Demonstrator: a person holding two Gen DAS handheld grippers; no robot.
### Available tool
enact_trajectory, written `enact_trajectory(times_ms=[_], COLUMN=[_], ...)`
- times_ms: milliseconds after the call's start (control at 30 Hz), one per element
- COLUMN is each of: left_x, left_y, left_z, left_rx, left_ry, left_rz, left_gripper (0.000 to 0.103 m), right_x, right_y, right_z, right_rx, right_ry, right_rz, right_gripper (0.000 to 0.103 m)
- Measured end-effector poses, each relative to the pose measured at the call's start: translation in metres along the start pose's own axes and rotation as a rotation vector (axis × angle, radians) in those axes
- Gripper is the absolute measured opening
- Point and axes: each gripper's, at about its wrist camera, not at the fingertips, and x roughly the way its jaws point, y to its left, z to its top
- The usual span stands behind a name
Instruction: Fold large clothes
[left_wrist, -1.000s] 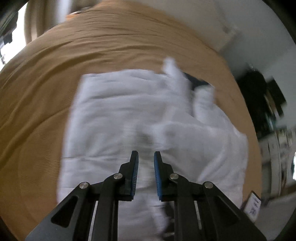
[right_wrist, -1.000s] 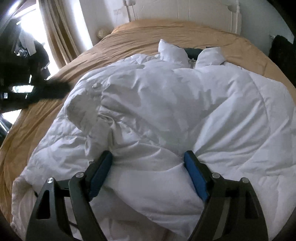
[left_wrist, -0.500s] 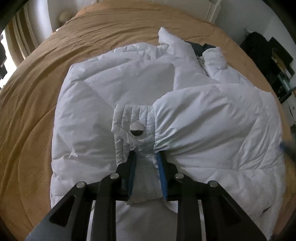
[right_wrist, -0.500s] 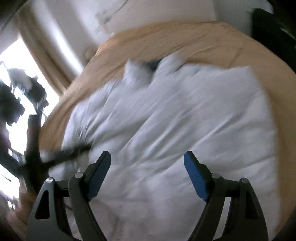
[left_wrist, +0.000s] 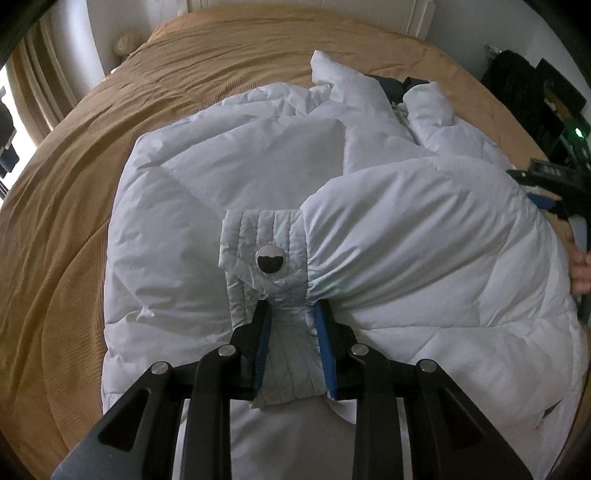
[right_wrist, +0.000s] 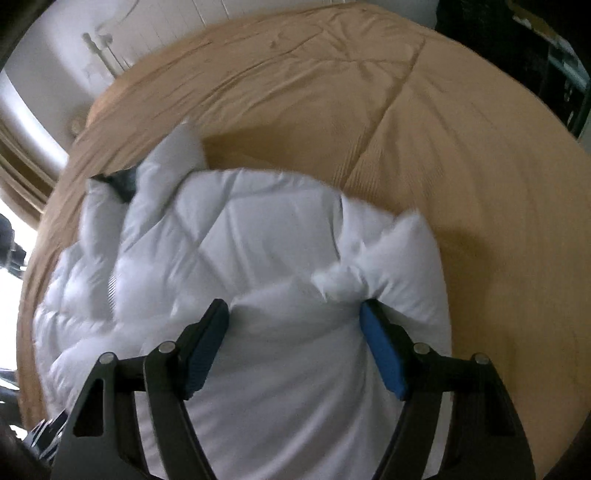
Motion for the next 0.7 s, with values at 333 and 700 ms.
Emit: enact_trajectory(times_ms=[333,700], left_x=[-0.001,-0.017], left_y=[-0.004,0.022], left_z=[-0.004,-0.01], left_rx=[0.015,-0.044], left_ry=[-0.02,-0.068], left_rz=[0.043,0.211], left_gripper=[0.032,0.078], right_x=[-0.092,-0.076], right_y=[0.005,-0.029], right_z=[-0.09,-0.186], right_rx=[-0.152,-0.191], right_ry=[-0.049,-0.003], right_rz=[0.03,-0.016], right_gripper=[0.068,0.073])
